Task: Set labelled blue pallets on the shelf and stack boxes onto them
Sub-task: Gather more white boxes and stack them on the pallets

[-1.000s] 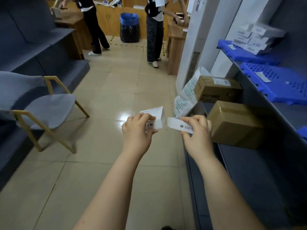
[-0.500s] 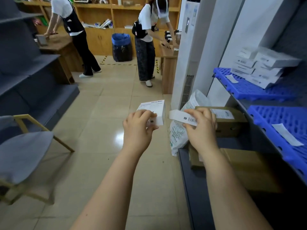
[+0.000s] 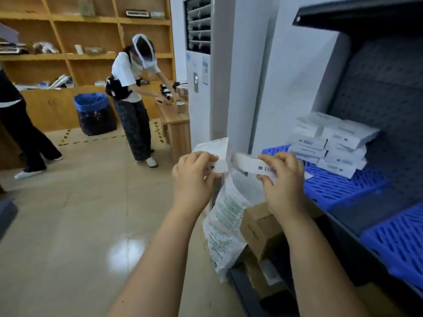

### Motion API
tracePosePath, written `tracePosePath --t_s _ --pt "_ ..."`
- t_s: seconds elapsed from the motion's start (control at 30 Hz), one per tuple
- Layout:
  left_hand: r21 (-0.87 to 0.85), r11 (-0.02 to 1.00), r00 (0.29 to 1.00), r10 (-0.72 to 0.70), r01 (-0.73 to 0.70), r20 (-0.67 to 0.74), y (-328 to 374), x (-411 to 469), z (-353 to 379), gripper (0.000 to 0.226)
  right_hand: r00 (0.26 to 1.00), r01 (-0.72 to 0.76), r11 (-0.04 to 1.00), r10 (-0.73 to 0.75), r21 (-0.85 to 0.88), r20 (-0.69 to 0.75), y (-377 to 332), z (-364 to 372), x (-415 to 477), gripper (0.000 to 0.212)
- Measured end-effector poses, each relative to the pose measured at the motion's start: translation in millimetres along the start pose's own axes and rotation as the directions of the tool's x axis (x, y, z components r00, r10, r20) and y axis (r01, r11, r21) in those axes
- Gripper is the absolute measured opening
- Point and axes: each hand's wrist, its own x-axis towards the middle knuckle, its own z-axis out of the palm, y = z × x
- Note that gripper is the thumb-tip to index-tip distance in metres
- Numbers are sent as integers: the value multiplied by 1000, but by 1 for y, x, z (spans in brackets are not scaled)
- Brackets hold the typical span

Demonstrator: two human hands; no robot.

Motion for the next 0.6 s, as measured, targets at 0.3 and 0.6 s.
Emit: tracePosePath --t_s 0.3,0.6 --pt "-407 870 950 312 -279 18 48 156 100 31 928 -45 973 -44 -228 -369 36 -38 94 52" --pt "-470 759 822 558 -450 113 101 213 210 34 856 -254 860 -12 -442 -516 124 -64 155 48"
